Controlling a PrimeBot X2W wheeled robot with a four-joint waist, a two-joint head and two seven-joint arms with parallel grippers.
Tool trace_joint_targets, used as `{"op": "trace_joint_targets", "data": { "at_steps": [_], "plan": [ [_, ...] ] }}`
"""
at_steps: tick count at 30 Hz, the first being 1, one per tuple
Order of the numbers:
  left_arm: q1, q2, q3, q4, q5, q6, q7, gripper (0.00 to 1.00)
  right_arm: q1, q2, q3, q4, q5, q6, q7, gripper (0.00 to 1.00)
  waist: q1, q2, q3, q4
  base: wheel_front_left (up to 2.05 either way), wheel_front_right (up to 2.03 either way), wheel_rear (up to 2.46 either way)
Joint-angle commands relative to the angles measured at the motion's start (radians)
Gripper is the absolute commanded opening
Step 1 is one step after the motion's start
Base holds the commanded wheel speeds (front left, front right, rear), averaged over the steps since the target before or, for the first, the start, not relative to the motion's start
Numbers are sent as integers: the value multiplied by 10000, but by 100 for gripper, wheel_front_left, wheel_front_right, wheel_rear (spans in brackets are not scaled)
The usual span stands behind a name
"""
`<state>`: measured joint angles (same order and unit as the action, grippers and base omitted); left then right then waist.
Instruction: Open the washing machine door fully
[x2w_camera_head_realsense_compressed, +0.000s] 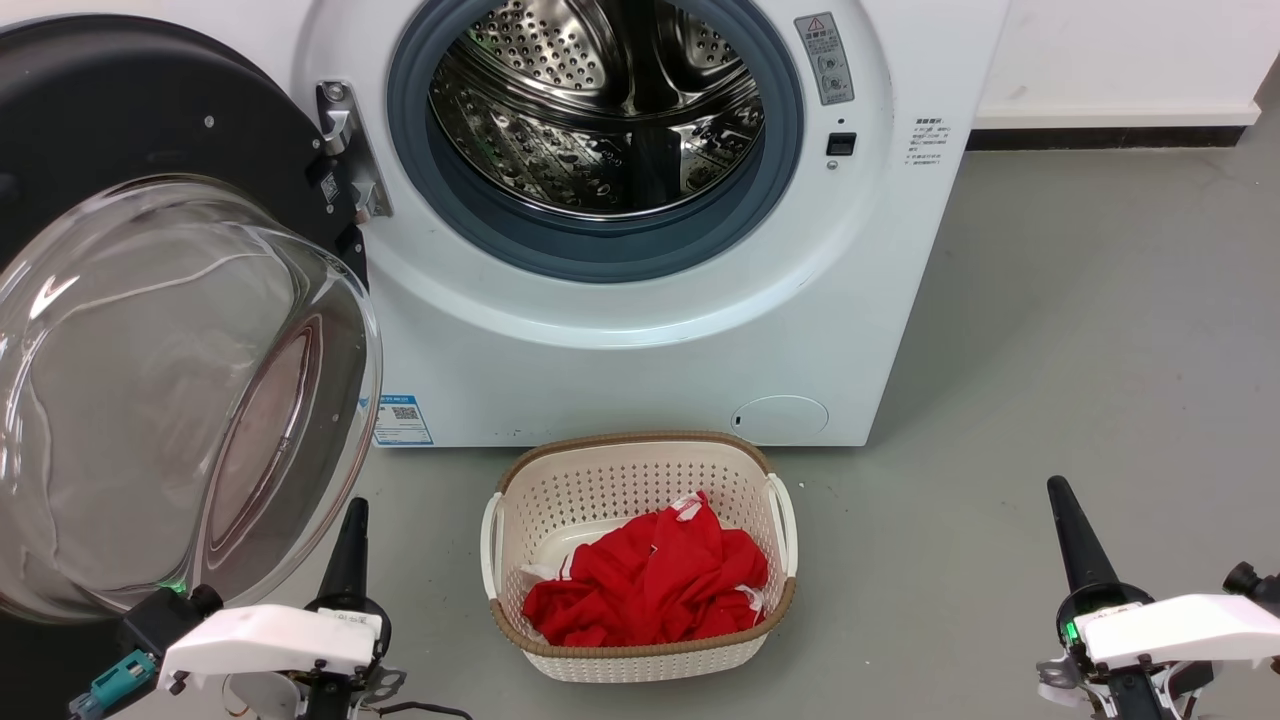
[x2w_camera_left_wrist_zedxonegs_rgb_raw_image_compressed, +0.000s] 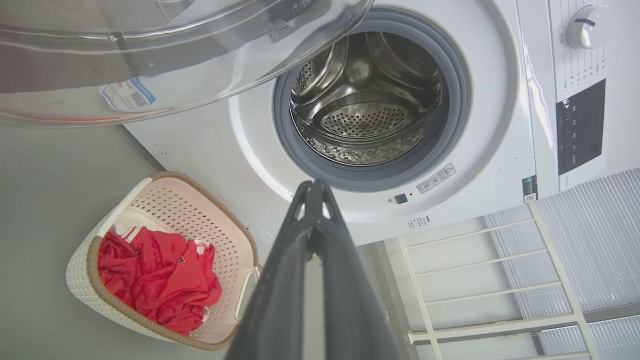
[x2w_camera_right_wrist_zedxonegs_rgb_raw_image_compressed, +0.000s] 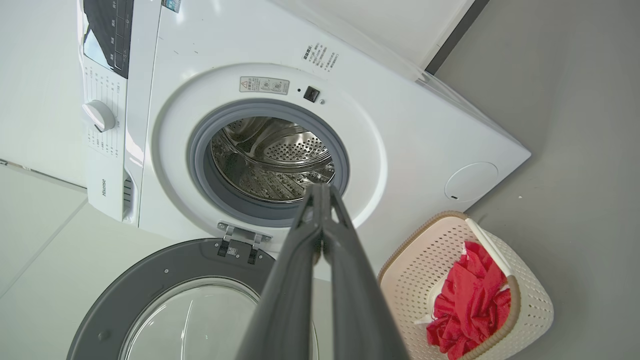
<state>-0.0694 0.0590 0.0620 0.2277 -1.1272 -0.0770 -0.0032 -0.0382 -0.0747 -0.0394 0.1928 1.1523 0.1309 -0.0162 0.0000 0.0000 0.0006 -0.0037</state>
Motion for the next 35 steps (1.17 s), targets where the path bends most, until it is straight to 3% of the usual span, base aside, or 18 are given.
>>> {"op": "trace_joint_targets", "data": {
  "at_steps": [1, 35],
  "plan": [
    [-265, 10, 52, -46, -327, -88, 70, 0, -196, -64, -35, -24, 347, -1, 70, 0, 0, 0, 1, 2, 0, 0, 0],
    [-392, -57, 375, 110, -3318, -402, 818, 0, -561, -16, -299, 326, 3330, -2, 715, 0, 0, 0, 15, 23, 0, 0, 0]
  ]
}}
